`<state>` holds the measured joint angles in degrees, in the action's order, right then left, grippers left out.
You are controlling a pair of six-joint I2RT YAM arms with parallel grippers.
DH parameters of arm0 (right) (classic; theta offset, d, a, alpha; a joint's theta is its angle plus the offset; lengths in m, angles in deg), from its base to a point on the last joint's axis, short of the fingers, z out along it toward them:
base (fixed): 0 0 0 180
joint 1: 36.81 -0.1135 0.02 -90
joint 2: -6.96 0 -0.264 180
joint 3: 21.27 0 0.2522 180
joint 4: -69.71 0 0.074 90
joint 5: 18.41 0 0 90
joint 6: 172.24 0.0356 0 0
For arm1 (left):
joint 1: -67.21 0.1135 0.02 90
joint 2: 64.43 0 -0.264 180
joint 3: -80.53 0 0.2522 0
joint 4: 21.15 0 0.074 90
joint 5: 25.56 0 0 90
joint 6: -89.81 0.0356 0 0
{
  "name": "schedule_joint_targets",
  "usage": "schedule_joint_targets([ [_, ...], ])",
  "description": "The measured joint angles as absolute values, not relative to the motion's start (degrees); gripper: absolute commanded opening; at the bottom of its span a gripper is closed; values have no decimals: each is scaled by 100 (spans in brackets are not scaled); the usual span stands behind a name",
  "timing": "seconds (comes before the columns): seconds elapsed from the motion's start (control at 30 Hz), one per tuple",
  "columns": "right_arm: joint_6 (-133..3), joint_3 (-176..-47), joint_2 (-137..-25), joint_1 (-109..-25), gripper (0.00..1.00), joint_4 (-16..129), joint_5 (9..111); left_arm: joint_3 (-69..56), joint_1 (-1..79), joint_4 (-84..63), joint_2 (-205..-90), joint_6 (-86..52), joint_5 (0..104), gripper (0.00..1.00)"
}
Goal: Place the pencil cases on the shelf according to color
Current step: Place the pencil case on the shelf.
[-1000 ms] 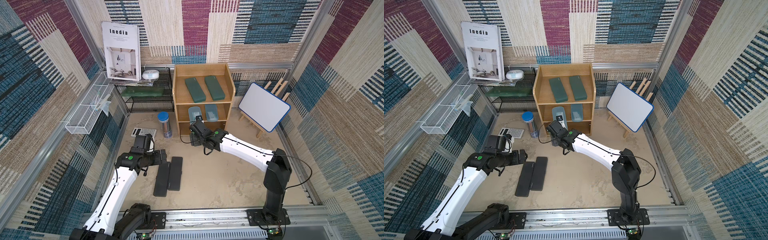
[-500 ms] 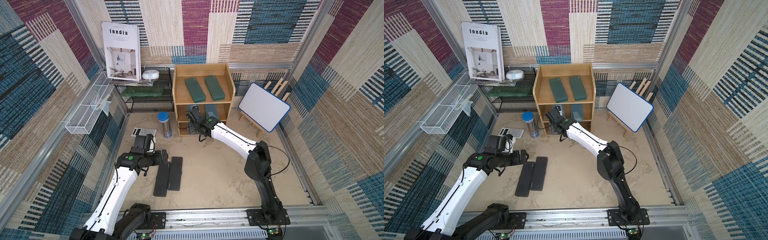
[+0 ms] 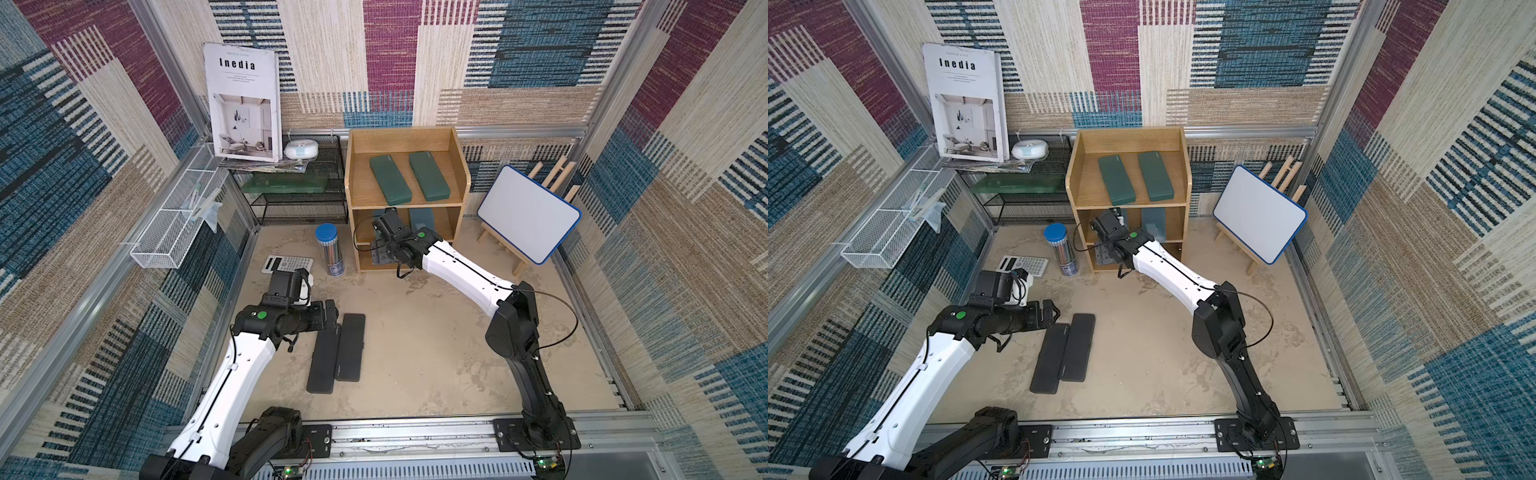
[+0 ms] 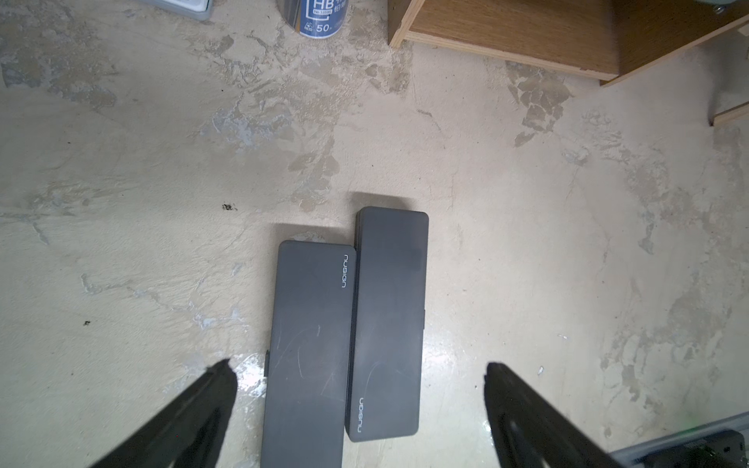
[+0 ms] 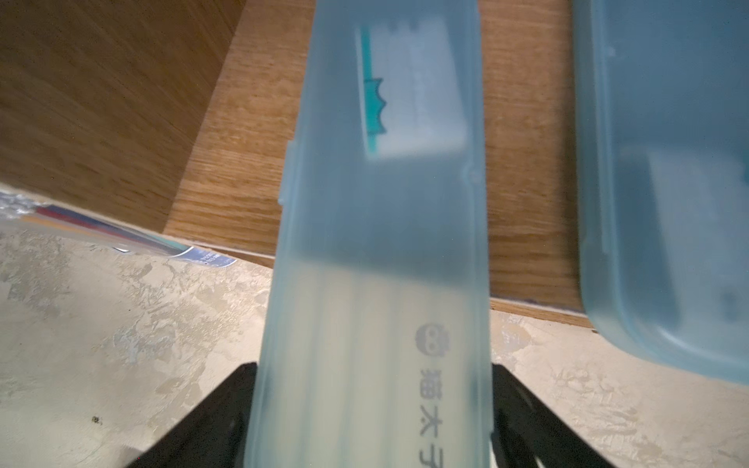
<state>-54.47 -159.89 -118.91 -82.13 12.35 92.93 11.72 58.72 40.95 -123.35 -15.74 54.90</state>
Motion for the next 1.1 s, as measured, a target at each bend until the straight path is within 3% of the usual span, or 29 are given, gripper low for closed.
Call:
schedule_joint_targets([
  [0.27,-5504,-15633,-11327,-8209,88,1209,9088,1172,5872,4066,-12331,-1565,5483,99],
  [0.5,-5480,-14083,-10306,-8425,84,1362,8946,1172,5874,4064,-12346,-1563,5488,100],
  [0.6,-5502,-13167,-9740,-8598,75,1710,8913,1172,5874,4064,-12374,-1558,5531,99],
  [0.7,-5526,-12280,-9314,-8644,58,2249,8741,1172,5874,4064,-12414,-1523,5553,99],
  [0.8,-5498,-12046,-9403,-8622,43,2588,8629,1172,5874,4064,-12425,-1523,5577,99],
  [1.1,-5629,-13423,-10772,-8515,43,2783,8673,1170,5874,4064,-12429,-1523,5702,99],
])
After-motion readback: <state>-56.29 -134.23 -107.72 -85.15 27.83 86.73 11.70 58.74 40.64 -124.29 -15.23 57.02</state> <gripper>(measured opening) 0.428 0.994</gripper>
